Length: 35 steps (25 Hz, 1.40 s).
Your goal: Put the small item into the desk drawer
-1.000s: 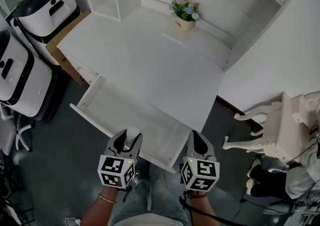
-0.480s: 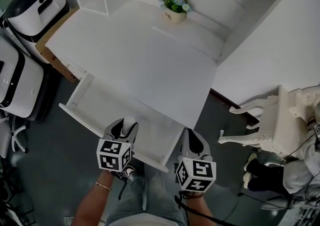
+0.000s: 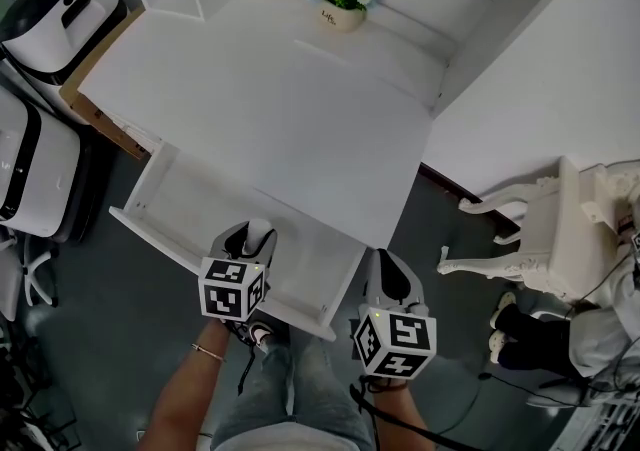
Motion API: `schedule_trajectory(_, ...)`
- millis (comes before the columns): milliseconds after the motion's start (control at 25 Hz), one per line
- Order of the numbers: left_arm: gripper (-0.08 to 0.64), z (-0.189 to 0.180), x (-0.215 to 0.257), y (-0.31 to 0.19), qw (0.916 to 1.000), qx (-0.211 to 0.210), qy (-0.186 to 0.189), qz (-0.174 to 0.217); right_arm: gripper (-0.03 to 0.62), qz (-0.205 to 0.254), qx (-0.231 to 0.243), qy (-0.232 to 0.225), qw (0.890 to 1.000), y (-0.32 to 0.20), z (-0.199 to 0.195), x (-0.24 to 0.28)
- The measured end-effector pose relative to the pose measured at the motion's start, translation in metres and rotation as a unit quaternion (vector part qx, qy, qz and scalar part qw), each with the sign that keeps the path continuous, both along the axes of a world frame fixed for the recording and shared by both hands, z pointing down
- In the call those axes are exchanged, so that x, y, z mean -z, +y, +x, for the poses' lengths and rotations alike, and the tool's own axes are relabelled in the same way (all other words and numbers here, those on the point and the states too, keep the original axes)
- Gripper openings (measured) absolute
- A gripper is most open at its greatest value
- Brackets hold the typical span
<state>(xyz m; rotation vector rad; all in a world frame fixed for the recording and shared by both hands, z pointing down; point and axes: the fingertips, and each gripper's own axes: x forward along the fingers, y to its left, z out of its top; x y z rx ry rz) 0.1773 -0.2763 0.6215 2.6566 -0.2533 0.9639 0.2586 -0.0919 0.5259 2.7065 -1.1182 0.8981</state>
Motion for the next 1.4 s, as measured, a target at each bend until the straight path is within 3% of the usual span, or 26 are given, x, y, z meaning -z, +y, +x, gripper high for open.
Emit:
schedule_trajectory(480, 0.175, 0.026, -0.034, 0.001, 0.9989, -0.027, -0.037, 0.011, 0.005, -0.003, -0.021, -0.012, 1.000, 0.008, 0.012, -0.011)
schedule_trajectory(760, 0.176, 0.033, -0.064, 0.006, 0.9954, -0.048, -0.082, 0.016, 0.005, -0.005, -0.029, -0.017, 0.999, 0.018, 0.020, -0.019)
schedule_trajectory(1400, 0.176, 0.041, -0.106, 0.003, 0.9895, -0.056, -0.131, 0.024, 0.005, -0.010, -0.026, -0.030, 0.999, 0.021, 0.024, -0.037)
